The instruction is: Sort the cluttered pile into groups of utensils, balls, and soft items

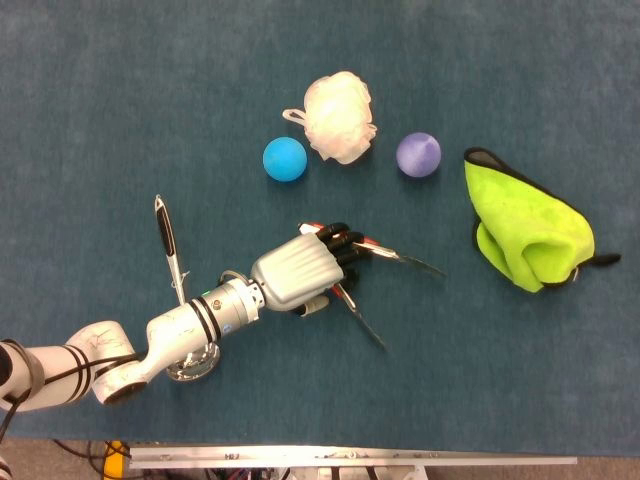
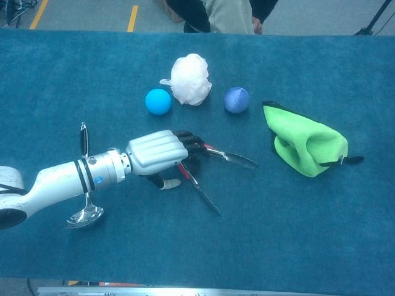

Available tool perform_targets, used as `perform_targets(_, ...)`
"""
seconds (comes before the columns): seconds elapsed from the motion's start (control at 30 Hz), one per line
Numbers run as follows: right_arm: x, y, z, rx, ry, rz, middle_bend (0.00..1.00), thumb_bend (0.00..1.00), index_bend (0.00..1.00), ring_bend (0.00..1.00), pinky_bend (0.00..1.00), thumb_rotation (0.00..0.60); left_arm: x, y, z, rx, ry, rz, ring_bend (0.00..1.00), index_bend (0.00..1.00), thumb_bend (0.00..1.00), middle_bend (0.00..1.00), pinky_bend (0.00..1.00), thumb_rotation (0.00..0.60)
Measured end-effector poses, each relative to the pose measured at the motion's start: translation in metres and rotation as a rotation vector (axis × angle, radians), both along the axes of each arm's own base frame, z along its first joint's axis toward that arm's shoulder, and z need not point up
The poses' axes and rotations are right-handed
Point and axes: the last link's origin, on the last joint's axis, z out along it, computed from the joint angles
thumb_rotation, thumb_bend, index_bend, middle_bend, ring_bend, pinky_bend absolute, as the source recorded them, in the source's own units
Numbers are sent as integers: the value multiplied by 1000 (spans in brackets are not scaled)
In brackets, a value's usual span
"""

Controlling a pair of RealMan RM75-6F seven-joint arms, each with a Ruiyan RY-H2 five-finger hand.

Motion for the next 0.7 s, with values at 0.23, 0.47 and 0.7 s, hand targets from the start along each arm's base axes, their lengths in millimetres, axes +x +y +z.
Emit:
perform_targets(0.23, 0, 0, 0, -2, -2, -3, 305, 12, 236, 158, 323, 600, -3, 4, 5, 4, -5, 19, 85, 492, 357, 211, 114, 600)
perform_targets(0.47, 0, -1, 0, -4, -6, -3, 305, 13, 236, 158, 322, 600, -14, 8, 18, 25, 15, 24, 85, 499, 357, 215, 114, 600)
perform_targets(0.7, 2, -2, -1, -4, -11, 5, 305, 12, 236, 158, 322, 600, -29, 12, 46, 61, 28, 39, 86, 500, 357, 216, 114, 600)
